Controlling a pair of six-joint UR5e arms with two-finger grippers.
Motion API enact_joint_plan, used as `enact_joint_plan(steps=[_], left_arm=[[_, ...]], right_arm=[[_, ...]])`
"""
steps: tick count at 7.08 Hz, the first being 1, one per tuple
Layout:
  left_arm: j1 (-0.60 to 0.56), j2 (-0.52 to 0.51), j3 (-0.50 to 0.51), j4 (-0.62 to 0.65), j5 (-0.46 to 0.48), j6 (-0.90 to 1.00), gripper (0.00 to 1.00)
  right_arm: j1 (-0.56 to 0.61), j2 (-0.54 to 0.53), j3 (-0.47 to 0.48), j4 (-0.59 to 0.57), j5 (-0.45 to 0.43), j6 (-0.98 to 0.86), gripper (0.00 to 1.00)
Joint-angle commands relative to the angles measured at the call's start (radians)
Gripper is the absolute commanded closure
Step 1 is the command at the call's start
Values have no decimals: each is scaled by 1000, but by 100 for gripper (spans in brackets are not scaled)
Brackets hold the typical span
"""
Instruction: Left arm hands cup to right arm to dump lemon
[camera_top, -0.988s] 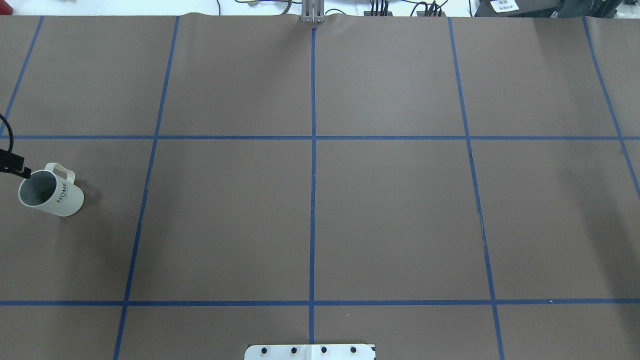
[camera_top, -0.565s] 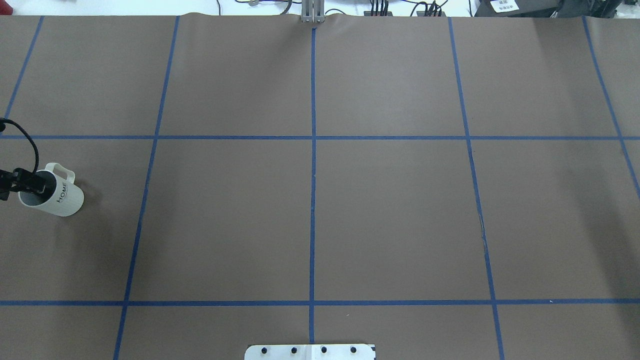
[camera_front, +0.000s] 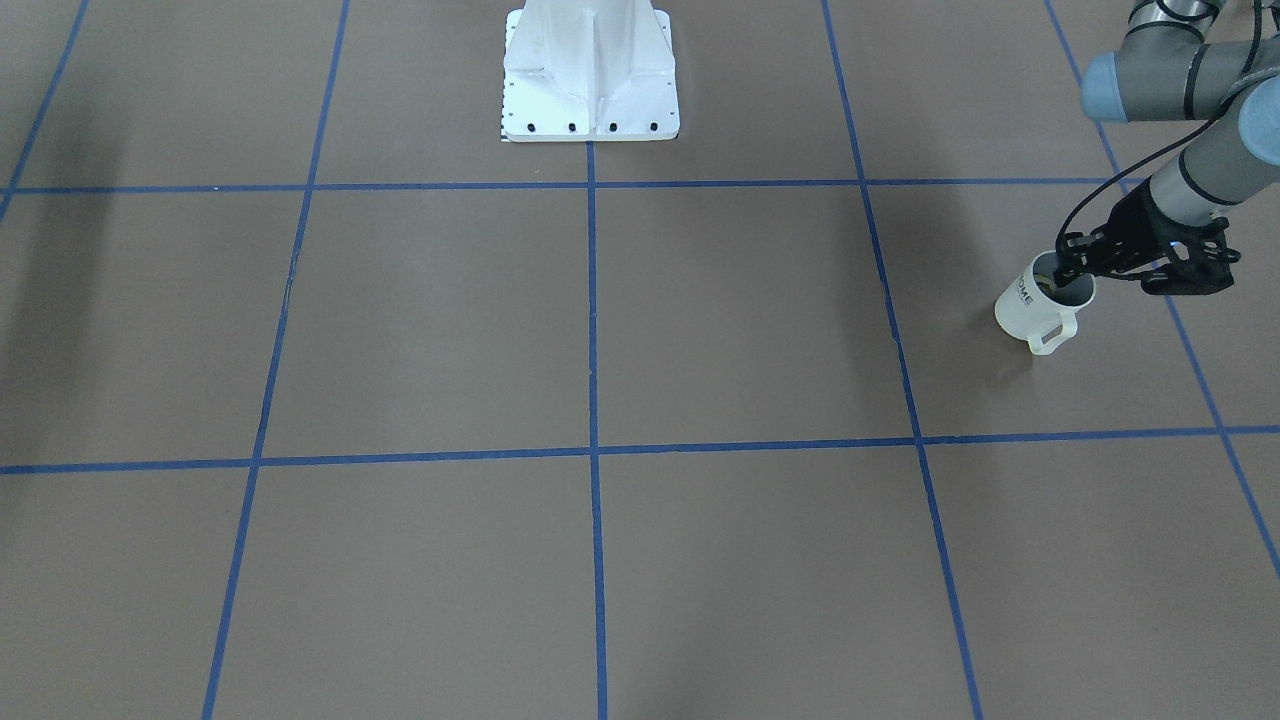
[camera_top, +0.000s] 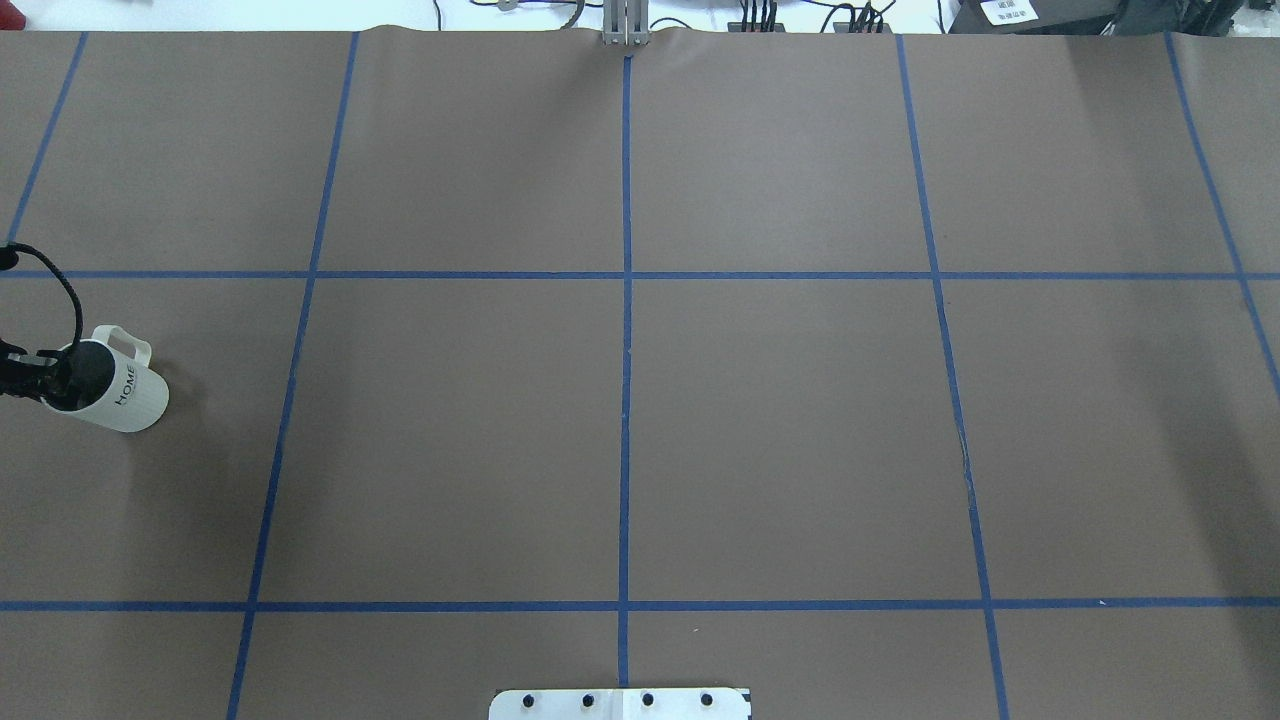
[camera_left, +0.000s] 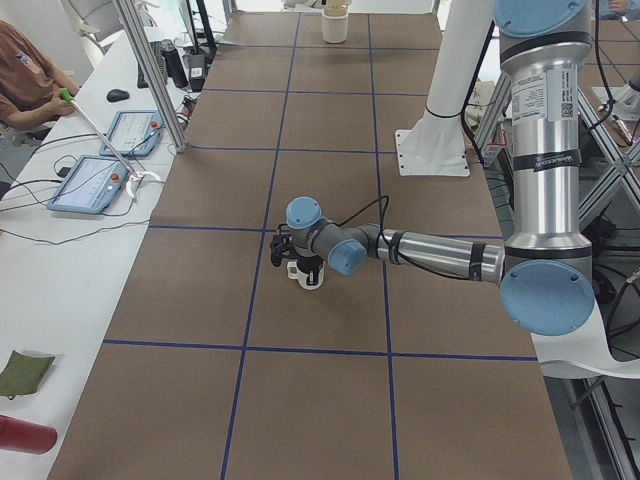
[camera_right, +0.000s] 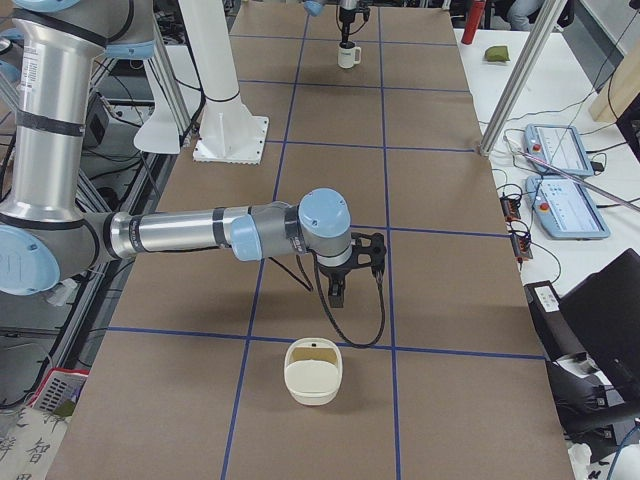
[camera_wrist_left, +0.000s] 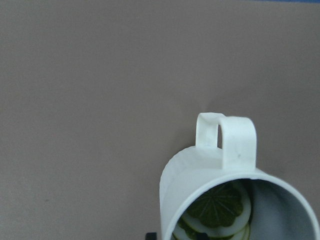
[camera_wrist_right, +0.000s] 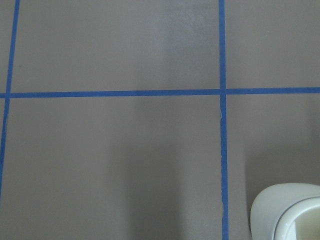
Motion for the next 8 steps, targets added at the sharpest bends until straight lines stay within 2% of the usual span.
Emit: enact_joint_plan(steps=[1, 2, 3, 4, 5, 6, 7, 8], left_arm=[[-59, -10, 2, 10, -6, 0, 100], [-102, -52, -13, 89, -33, 0, 100], [-171, -149, -34, 248, -123, 0, 100], [-197, -232, -79, 406, -149, 0, 100], [-202, -348, -114, 593, -149, -12, 100], [-205, -481, -122, 784, -150, -20, 100], [-202, -608, -110, 917, -152, -101, 100], [-198, -689, -79, 920, -153, -279, 100]], right_arm=[[0, 0, 1, 2, 30, 2, 0], [-2, 0, 1, 1, 47, 2, 0], [-8, 29, -2, -4, 46, 2, 0], [-11, 34, 1, 7, 44, -5, 0], [-18, 34, -10, 102, 41, 0, 0], [-35, 40, -13, 141, 41, 29, 0], [-96, 116, -13, 140, 37, 58, 0], [-145, 177, -14, 142, 22, 118, 0]])
